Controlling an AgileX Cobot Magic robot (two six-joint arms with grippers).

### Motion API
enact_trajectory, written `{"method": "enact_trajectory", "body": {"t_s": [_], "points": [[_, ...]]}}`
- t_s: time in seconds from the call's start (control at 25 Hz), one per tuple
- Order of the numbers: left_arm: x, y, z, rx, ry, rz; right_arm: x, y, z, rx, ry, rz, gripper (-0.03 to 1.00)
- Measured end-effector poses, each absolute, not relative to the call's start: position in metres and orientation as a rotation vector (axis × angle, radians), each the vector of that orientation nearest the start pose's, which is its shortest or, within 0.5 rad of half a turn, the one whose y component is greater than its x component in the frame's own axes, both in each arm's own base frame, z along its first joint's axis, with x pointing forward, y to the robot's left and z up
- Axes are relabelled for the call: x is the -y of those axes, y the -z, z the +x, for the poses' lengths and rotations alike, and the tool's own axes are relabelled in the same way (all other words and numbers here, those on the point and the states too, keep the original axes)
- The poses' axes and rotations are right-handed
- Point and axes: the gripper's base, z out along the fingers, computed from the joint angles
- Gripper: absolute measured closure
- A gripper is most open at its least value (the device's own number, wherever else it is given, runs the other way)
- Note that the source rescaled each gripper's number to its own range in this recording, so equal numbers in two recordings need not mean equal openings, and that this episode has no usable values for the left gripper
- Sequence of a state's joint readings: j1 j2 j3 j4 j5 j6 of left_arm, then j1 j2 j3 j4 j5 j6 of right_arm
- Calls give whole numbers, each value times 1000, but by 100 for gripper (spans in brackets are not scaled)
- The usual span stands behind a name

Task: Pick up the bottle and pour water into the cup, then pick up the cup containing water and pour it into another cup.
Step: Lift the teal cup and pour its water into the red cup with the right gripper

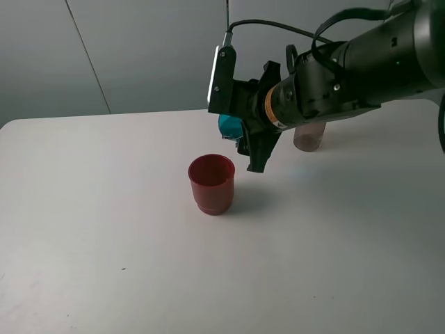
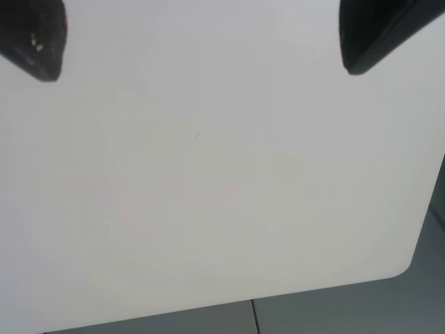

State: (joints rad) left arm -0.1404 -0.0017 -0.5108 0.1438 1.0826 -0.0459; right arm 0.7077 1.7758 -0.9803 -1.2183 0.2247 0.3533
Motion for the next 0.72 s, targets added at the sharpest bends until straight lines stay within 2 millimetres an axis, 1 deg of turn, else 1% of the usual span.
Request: {"method": "enact_trajectory", "body": {"t_s": [0.12,0.28,0.72], "points": [[-13,-279,-6,-2044,-56,87,-224,-183,287,-1712,326,-1614,84],[-13,-279,-6,-2044,-56,87,-223,-184,288,-1674,379,-1643,84],[-13,-279,-6,-2044,-56,87,-223,-187,291,-1590,447,-1665,84]]}}
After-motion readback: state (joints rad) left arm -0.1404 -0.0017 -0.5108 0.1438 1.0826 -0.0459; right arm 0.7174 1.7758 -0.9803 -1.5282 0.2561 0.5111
